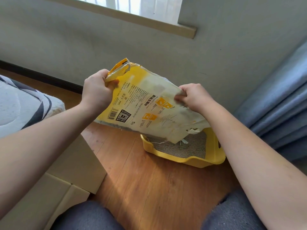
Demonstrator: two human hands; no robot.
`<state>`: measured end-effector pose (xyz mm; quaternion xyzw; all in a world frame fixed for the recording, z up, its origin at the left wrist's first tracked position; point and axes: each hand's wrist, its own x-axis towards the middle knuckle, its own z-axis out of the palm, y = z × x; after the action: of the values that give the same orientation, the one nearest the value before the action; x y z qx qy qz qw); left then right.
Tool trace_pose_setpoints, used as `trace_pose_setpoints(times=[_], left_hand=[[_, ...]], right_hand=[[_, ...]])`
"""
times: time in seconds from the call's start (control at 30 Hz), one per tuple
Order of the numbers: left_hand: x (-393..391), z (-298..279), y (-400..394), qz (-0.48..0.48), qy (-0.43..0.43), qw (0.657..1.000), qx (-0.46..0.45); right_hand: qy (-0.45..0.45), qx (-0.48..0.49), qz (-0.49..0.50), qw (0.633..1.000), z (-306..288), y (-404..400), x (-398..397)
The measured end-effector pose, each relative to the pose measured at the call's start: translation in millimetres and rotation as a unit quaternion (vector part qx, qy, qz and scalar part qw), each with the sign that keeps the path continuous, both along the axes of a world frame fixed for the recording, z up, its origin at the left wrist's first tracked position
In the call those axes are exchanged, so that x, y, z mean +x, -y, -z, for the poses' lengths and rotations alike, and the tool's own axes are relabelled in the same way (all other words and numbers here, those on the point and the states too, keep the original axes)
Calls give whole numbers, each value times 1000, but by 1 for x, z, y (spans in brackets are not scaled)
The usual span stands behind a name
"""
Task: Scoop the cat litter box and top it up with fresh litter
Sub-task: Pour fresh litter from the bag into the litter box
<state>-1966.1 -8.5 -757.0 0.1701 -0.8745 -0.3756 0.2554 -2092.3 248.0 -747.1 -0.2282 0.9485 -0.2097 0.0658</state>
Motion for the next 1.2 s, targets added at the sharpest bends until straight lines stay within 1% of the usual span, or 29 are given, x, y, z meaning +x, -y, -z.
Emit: trace_pose_setpoints(times=[0.27,0.43,0.8,1.2], left_hand=[[-1,3,-5,37,6,999,-17],[0,5,-11,62,25,997,-33],[4,5,-40,115,28,993,2],[6,11,-50,152,39,987,-22]], right_hand=[[9,11,17,1000,-3,-12,2],[5,36,29,999,-6,-21,0],[5,46,61,997,-8,-48,-10],[18,88,61,994,-8,-59,-15]])
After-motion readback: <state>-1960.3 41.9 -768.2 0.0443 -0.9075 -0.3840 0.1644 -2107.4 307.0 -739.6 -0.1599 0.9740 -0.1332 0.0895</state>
